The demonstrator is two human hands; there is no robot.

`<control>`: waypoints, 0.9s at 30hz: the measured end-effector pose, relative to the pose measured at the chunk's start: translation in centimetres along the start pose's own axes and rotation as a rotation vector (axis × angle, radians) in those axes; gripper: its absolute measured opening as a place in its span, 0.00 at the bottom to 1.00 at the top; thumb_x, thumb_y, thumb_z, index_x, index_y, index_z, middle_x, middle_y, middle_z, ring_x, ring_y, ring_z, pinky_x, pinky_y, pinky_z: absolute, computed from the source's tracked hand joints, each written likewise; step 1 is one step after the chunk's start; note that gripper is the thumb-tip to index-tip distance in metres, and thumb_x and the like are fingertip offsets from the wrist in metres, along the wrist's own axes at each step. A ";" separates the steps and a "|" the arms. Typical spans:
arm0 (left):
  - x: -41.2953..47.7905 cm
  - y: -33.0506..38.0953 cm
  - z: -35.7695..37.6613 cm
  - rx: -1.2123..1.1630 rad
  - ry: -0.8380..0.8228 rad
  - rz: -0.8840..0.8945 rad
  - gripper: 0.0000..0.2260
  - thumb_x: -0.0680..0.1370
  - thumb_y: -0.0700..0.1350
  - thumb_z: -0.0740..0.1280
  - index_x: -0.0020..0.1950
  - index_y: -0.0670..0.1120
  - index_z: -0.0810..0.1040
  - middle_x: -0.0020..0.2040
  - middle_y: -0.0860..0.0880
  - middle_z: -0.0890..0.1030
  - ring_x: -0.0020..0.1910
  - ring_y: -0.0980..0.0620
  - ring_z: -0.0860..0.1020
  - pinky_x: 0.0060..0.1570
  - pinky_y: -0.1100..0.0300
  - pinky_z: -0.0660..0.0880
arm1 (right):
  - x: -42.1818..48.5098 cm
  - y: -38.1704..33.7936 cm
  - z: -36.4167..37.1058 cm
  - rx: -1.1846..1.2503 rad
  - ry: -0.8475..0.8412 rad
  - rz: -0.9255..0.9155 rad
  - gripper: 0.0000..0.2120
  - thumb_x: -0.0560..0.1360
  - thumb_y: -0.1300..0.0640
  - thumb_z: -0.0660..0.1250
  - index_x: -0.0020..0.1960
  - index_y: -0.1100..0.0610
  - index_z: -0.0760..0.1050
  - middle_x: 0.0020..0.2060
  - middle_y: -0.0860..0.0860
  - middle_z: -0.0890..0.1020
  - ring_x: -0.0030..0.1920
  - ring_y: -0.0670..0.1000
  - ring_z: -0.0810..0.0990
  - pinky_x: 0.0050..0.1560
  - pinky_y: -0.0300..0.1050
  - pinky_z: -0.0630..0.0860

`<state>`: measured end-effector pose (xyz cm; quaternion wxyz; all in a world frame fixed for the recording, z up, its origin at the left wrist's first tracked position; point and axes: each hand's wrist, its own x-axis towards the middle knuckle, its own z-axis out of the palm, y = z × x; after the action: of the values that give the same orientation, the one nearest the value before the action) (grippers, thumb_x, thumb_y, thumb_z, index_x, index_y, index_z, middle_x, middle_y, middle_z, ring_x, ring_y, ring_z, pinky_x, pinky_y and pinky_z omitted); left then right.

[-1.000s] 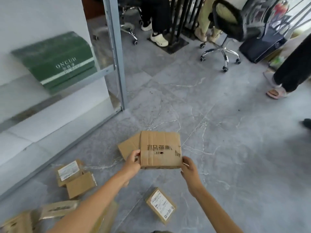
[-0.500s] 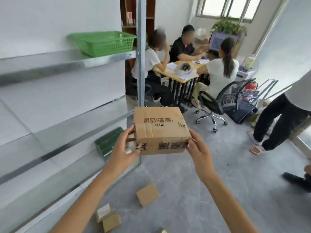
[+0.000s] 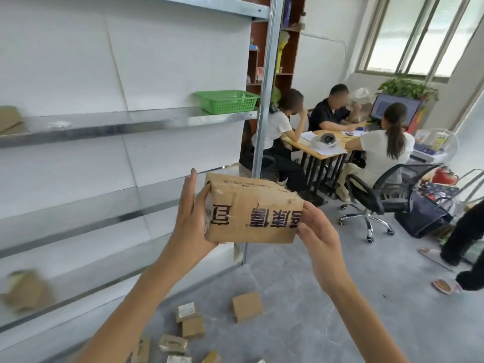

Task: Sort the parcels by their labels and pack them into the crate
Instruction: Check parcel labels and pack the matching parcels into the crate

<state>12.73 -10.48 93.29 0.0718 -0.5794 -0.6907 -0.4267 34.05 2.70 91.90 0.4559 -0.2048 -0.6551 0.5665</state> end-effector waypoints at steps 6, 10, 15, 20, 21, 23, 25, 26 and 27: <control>-7.0 3.4 -5.5 -0.216 -0.123 -0.258 0.49 0.63 0.51 0.79 0.72 0.63 0.48 0.76 0.57 0.56 0.77 0.57 0.49 0.74 0.52 0.52 | -5.4 -3.3 1.4 0.068 -0.082 0.009 0.20 0.80 0.68 0.53 0.66 0.53 0.73 0.61 0.48 0.80 0.64 0.50 0.75 0.63 0.50 0.71; -11.1 3.6 -8.7 -0.524 -0.009 -0.555 0.31 0.59 0.64 0.73 0.57 0.58 0.67 0.57 0.60 0.77 0.60 0.60 0.75 0.58 0.57 0.74 | -9.2 -5.0 4.1 0.008 -0.227 0.061 0.18 0.80 0.47 0.53 0.68 0.44 0.71 0.66 0.42 0.75 0.69 0.44 0.69 0.67 0.49 0.64; -16.3 2.8 -13.4 -0.568 0.100 -0.727 0.34 0.56 0.75 0.63 0.50 0.52 0.67 0.47 0.54 0.77 0.44 0.62 0.79 0.38 0.67 0.72 | -14.5 -5.6 10.1 -0.055 -0.443 0.073 0.34 0.74 0.46 0.64 0.76 0.42 0.53 0.72 0.37 0.66 0.72 0.40 0.63 0.68 0.45 0.67; -22.0 1.4 -19.2 -0.653 -0.047 -0.816 0.37 0.60 0.77 0.63 0.57 0.52 0.68 0.53 0.50 0.77 0.47 0.57 0.80 0.42 0.63 0.77 | -18.5 -5.6 16.8 0.070 -0.330 0.147 0.33 0.71 0.46 0.71 0.71 0.33 0.60 0.64 0.41 0.76 0.61 0.43 0.77 0.51 0.38 0.79; -23.0 1.1 -20.4 -0.714 -0.038 -0.814 0.36 0.61 0.73 0.65 0.62 0.53 0.67 0.57 0.50 0.77 0.47 0.59 0.80 0.42 0.64 0.77 | -19.2 -5.5 17.9 0.126 -0.283 0.163 0.31 0.71 0.47 0.72 0.70 0.34 0.62 0.64 0.42 0.76 0.61 0.43 0.78 0.50 0.38 0.79; -25.3 0.9 -22.0 -0.737 -0.023 -0.798 0.37 0.65 0.67 0.69 0.70 0.56 0.62 0.61 0.53 0.75 0.52 0.60 0.79 0.47 0.62 0.77 | -21.0 -5.3 20.0 0.213 -0.212 0.221 0.32 0.69 0.45 0.72 0.69 0.36 0.64 0.64 0.42 0.76 0.61 0.44 0.78 0.49 0.37 0.79; -28.0 1.2 -22.8 -0.710 -0.033 -0.813 0.39 0.66 0.64 0.71 0.72 0.59 0.57 0.62 0.55 0.74 0.56 0.58 0.78 0.55 0.55 0.77 | -22.9 -5.4 21.7 0.245 -0.188 0.281 0.32 0.65 0.43 0.72 0.68 0.36 0.67 0.63 0.43 0.77 0.60 0.45 0.78 0.48 0.38 0.79; -29.5 1.5 -23.1 -0.718 -0.029 -0.829 0.40 0.66 0.63 0.72 0.73 0.59 0.56 0.62 0.54 0.75 0.57 0.56 0.78 0.57 0.52 0.77 | -23.8 -5.6 22.4 0.254 -0.195 0.312 0.31 0.65 0.44 0.72 0.66 0.36 0.68 0.63 0.43 0.77 0.61 0.46 0.78 0.48 0.39 0.79; -30.9 1.9 -23.4 -0.744 -0.004 -0.850 0.41 0.66 0.62 0.73 0.73 0.59 0.56 0.62 0.53 0.75 0.57 0.54 0.79 0.57 0.51 0.77 | -24.6 -6.0 22.9 0.256 -0.217 0.343 0.28 0.66 0.44 0.70 0.65 0.36 0.69 0.63 0.44 0.77 0.61 0.47 0.78 0.51 0.43 0.79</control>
<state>14.99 -49.07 90.56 -0.3168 -0.2372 -0.6667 -0.6316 28.88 -30.99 89.76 0.3021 -0.1915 -0.5786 0.7330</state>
